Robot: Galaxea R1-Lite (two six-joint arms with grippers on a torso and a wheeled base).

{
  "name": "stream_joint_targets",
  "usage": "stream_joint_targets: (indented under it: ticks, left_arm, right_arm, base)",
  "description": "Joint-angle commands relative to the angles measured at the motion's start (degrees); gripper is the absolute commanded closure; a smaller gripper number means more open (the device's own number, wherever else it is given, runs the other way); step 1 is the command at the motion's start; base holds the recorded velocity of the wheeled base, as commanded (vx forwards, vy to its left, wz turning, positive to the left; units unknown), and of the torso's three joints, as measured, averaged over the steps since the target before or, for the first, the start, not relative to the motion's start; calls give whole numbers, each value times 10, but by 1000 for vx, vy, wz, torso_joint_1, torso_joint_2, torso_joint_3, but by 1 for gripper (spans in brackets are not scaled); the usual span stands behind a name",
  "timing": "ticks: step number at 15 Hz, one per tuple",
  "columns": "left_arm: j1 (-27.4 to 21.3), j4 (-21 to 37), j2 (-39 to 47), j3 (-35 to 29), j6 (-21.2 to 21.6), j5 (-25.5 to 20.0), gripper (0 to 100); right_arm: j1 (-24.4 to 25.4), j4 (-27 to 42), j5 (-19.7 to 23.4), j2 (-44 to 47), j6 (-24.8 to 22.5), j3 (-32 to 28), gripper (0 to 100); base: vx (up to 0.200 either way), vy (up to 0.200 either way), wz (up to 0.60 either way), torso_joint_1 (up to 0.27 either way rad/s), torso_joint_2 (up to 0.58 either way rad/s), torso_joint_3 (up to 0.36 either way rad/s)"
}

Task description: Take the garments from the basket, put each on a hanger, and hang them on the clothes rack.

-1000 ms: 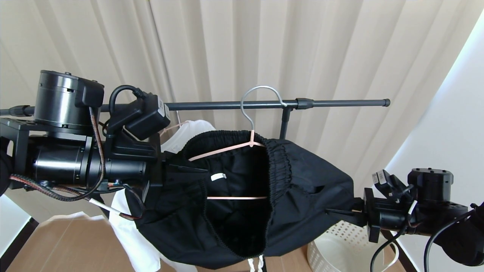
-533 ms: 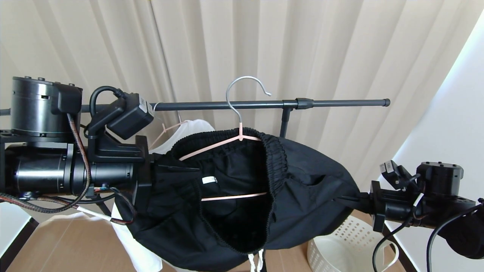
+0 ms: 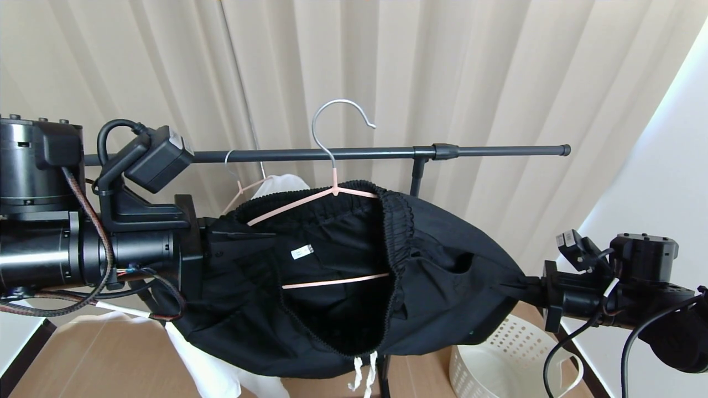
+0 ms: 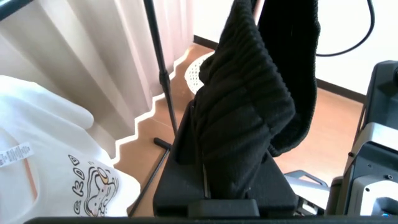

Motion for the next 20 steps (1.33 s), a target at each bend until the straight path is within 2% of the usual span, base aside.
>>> stream_joint_targets:
  ticks: [1,9,12,13,17,19,20]
  left_arm:
    - [5,-1,-4,1,-1,0,100]
    - [11,-1,-6,-2,-4,0,100]
    - [10,-17,-5,-3,-30,1,100]
    - [10,-21,-5,-3,-42,2,100]
    - [9,-20,-3,-2,-68,17,100]
    - [6,-19,-2,-2,-81,50,100]
    - [4,-18,0,-1,-88,60,100]
  right_arm:
    - [0,-1,-9,9,4,-1,100]
    - [5,1,-18,3,12,7,100]
    - [8,-1,-17,-4,-2,23,100]
    - [9,-1,-17,-5,-16,26,0]
    - [21,-1,-17,-38,-143,67,0]
    - [48,6,-18,-78,-141,70,0]
    - [55,6,-22,-97,-124,71,0]
  base:
    - [0,0,0,0,0,0]
    - [0,0,0,0,0,0]
    - [0,0,0,0,0,0]
    - [0,0,0,0,0,0]
    - [0,0,0,0,0,0]
    - [0,0,0,0,0,0]
    - [0,0,0,0,0,0]
